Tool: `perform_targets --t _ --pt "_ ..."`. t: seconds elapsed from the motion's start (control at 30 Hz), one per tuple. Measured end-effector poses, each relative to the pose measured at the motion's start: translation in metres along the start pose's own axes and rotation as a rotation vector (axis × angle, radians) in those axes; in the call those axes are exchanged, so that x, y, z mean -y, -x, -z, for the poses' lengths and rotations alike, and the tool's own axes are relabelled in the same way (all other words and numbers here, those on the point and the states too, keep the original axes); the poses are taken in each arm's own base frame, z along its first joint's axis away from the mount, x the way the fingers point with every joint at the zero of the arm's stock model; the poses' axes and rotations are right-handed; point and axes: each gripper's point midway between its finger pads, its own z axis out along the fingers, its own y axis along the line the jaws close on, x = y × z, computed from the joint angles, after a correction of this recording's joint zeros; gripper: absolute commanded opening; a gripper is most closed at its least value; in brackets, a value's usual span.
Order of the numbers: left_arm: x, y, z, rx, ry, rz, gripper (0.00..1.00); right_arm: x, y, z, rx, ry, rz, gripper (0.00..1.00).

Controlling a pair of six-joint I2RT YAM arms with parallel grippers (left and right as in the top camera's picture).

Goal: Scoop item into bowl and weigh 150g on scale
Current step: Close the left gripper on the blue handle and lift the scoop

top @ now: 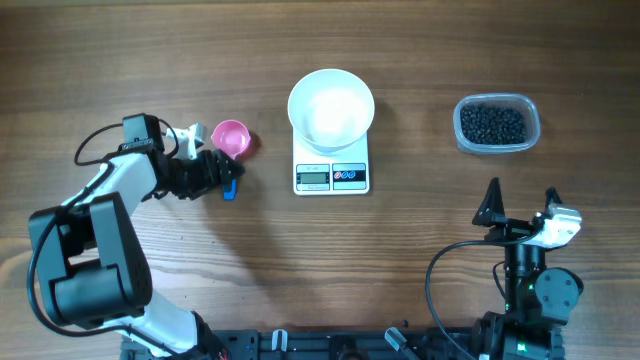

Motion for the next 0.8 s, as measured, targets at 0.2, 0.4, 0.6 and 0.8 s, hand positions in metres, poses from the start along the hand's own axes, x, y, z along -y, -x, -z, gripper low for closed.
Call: perform_targets --t 0.2,0.4,0.6,0.8 --pt "0.006 0.005 0.001 0.018 -0.023 -0.014 0.94 0.000 0.000 0.000 0.000 0.000 0.000 1.00" --pt "0.005 0.005 0.000 0.018 -0.021 -0.015 0.97 0.000 0.000 0.000 0.000 0.000 0.000 1.00" --pt "0.011 0.006 -0.006 0.008 -0.024 -0.045 0.82 0.000 0.000 0.000 0.000 0.000 0.000 1.00" --pt "0.016 0.000 -0.016 -0.024 -0.015 -0.070 0.65 0.000 0.000 0.000 0.000 0.000 0.000 1.00"
